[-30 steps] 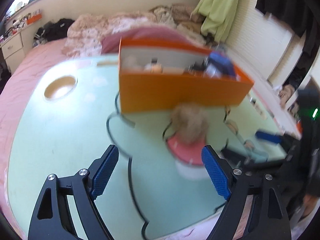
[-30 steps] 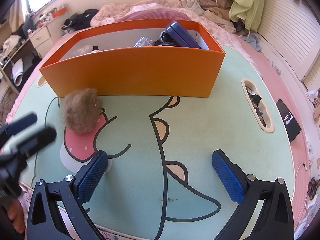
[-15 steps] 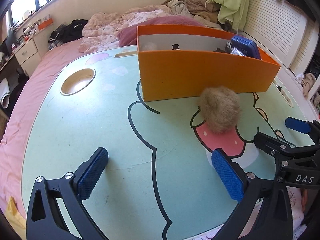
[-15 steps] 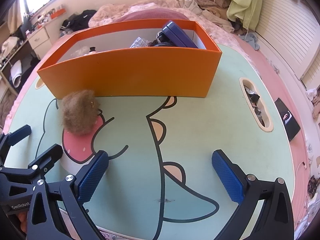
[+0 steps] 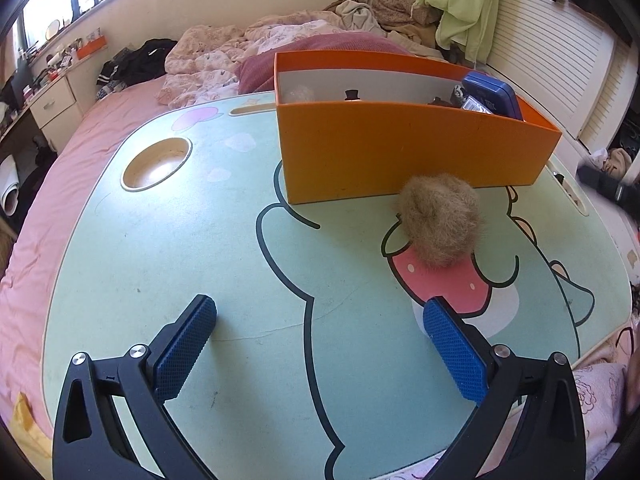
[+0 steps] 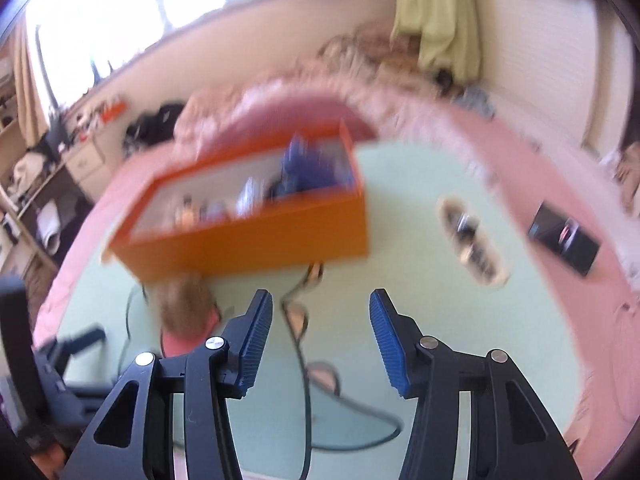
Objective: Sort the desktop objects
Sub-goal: 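Grasp the blue tin from the orange box with the right gripper, then lower the blue tin onto the table beside the fuzzy ball, release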
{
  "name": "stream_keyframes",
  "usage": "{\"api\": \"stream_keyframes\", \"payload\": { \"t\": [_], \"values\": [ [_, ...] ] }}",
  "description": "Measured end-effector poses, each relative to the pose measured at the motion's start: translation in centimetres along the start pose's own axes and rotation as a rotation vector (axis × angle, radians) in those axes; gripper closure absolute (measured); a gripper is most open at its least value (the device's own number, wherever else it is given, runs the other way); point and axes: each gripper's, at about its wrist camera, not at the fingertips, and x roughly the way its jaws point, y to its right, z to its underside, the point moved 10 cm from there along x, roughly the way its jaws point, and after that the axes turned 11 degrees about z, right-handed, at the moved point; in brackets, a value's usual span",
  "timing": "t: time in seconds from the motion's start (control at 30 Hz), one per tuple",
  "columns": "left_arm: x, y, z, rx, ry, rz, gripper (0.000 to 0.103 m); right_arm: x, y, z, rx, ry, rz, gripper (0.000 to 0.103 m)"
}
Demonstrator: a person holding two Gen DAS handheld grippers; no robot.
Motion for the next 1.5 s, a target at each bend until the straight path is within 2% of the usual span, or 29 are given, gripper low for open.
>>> {"api": "stream_keyframes", "payload": {
  "t": [0.1, 0.23, 0.33, 0.43, 0.5, 0.57, 0.67, 0.83, 1.2, 1.33, 1.5],
  "values": [
    [0.0, 0.0, 0.0, 0.000, 0.001, -0.001, 0.000, 0.1, -0.6, -4.1, -0.109, 0.048, 0.097, 0.050],
    [0.0, 0.0, -0.2, 0.000, 0.000, 0.000, 0.000, 3.9, -1.9, -7.1, -0.274, -0.012, 0.186, 0.050],
    [0.0, 0.0, -0.2, 0.000, 0.001, 0.000, 0.000, 7.4, -2.8, -7.2, -0.342, -0.072, 0.211, 0.050],
    [0.0, 0.1, -0.2, -0.001, 0.002, -0.001, 0.000, 10.2, -2.5, -6.8, -0.371, -0.138, 0.291, 0.051],
    [0.0, 0.2, -0.2, -0.002, 0.002, -0.001, 0.000, 11.3, -2.1, -6.1, -0.380, -0.165, 0.315, 0.051],
    [0.0, 0.1, -0.2, -0.001, 0.002, -0.002, 0.000, 12.0, -1.5, -5.7, -0.379, -0.192, 0.323, 0.065],
    [0.0, 0.1, -0.2, -0.002, 0.002, -0.002, 0.000, 12.3, -0.4, -5.5, -0.342, -0.210, 0.323, 0.077],
    [0.0, 0.1, -0.2, -0.002, 0.002, -0.002, 0.000, 11.1, 0.5, -5.3, -0.239, -0.206, 0.257, 0.080],
    [0.1, 0.1, -0.2, -0.003, 0.004, -0.003, 0.000, 10.9, 0.2, -5.5, -0.258, -0.182, 0.232, 0.083],
    [0.1, 0.2, -0.2, -0.002, 0.004, -0.003, 0.000, 9.8, 0.7, -6.2, -0.144, -0.195, 0.081, 0.083],
    [0.1, 0.1, -0.2, -0.003, 0.005, -0.003, 0.000, 4.9, 1.9, -8.7, -0.037, -0.139, -0.086, 0.083]
  ]
}}
